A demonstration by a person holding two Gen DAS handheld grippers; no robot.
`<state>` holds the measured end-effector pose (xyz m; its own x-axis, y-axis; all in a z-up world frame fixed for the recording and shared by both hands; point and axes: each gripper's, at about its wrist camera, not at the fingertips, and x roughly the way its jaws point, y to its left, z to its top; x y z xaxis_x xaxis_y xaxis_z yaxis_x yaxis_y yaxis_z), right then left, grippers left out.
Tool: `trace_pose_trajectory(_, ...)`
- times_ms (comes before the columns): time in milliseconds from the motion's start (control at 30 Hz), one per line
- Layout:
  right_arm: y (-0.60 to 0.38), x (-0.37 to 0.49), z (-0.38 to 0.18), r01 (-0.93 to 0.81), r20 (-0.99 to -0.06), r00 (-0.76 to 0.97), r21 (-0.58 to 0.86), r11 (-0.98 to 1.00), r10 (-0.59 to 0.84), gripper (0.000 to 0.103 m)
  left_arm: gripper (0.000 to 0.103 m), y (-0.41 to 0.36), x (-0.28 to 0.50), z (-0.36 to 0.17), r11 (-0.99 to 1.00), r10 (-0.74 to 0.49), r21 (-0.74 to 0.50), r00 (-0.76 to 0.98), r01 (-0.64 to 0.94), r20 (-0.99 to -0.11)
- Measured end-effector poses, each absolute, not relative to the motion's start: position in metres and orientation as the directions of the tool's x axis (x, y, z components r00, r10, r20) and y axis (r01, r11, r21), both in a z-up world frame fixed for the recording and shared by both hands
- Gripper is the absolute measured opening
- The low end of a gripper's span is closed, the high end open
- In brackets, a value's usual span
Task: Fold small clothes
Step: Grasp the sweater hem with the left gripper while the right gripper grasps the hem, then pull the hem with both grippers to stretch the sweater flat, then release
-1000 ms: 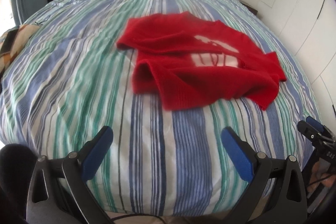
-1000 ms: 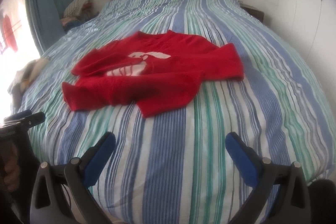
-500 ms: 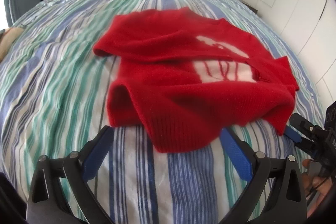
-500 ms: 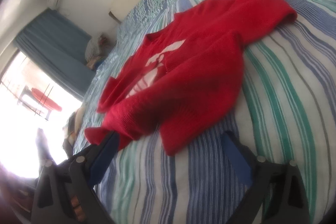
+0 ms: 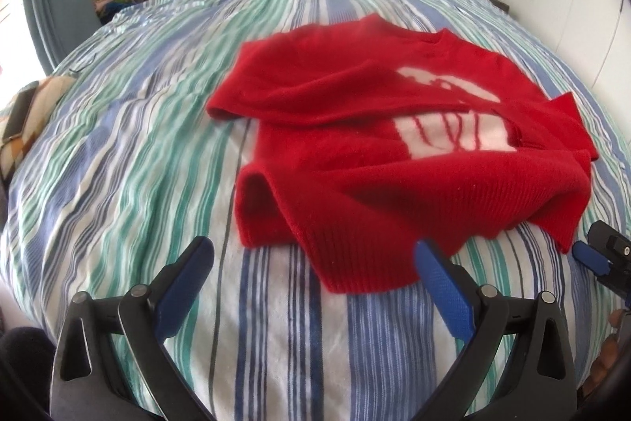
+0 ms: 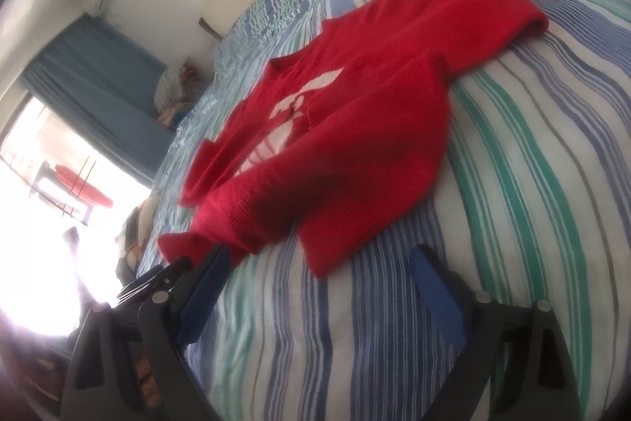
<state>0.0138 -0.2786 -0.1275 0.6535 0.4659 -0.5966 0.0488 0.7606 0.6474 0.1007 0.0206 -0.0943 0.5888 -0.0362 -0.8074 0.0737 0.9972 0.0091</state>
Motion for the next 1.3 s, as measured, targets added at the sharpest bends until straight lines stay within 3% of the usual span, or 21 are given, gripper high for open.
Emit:
trace_pose_trajectory(233,-0.269,0.008,-0.132,0.022,-0.565,0.605,0.717,0.697,0.561,0.09,0.1,0.037,0.104,-0.096,0.967,-0.25,-0.232,0.57,0.105,-0.783)
trace_pose_trajectory(267,-0.269,0.011,-0.135,0.032,-0.564,0.607,0.721,0.692,0.559,0.087,0.092,0.035,0.106,-0.097,0.965,-0.259,-0.24,0.569,0.109,-0.781)
trace_pose_trajectory(300,-0.272,0.016,-0.137,0.042,-0.559,0.618,0.726,0.686,0.553,0.079,0.076,0.033,0.108,-0.099,0.962,-0.269,-0.248,0.562,0.116,-0.782)
trace_pose_trajectory(333,-0.276,0.021,-0.139,0.055,-0.548,0.634,0.736,0.675,0.545,0.075,0.068,0.031,0.111,-0.101,0.957,-0.286,-0.262,0.545,0.124,-0.788)
trace_pose_trajectory(433,-0.287,0.039,-0.15,0.091,-0.514,0.643,0.787,0.61,0.567,0.051,0.022,0.027,0.115,-0.105,0.935,-0.353,-0.322,0.498,0.15,-0.792)
trace_pose_trajectory(467,-0.289,0.044,-0.153,0.097,-0.511,0.638,0.795,0.598,0.576,0.027,0.008,0.027,0.115,-0.105,0.929,-0.369,-0.337,0.48,0.156,-0.796)
trace_pose_trajectory(500,-0.29,0.048,-0.156,0.104,-0.517,0.624,0.798,0.594,0.586,0.007,0.008,0.03,0.113,-0.103,0.92,-0.389,-0.357,0.47,0.159,-0.793)
trace_pose_trajectory(633,-0.305,0.03,-0.136,0.056,-0.501,0.597,0.805,0.59,0.626,0.007,0.007,0.058,0.091,-0.081,0.877,-0.481,-0.438,0.416,0.201,-0.772)
trace_pose_trajectory(767,-0.326,-0.011,-0.1,0.006,-0.499,0.543,0.806,0.591,0.675,0.007,0.007,0.072,0.065,-0.068,0.858,-0.51,-0.439,0.334,0.267,-0.793)
trace_pose_trajectory(967,-0.317,-0.035,-0.114,0.043,-0.677,0.406,0.685,0.727,0.614,0.007,0.01,0.053,0.047,-0.1,0.894,-0.412,-0.341,0.236,0.289,-0.88)
trace_pose_trajectory(1033,-0.314,-0.041,-0.128,0.079,-0.706,0.38,0.669,0.739,0.598,0.007,0.019,0.054,0.039,-0.102,0.894,-0.419,-0.351,0.241,0.279,-0.876)
trace_pose_trajectory(1100,-0.317,-0.048,-0.131,0.086,-0.691,0.393,0.685,0.723,0.607,0.007,0.051,0.061,0.033,-0.1,0.894,-0.428,-0.359,0.272,0.267,-0.862)
trace_pose_trajectory(1167,-0.321,-0.052,-0.131,0.095,-0.681,0.422,0.69,0.717,0.599,0.008,0.067,0.074,0.035,-0.099,0.891,-0.45,-0.392,0.32,0.23,-0.834)
trace_pose_trajectory(1300,-0.327,-0.045,-0.142,0.149,-0.681,0.442,0.698,0.7,0.585,0.013,0.068,0.1,0.05,-0.105,0.854,-0.513,-0.507,0.363,0.12,-0.778)
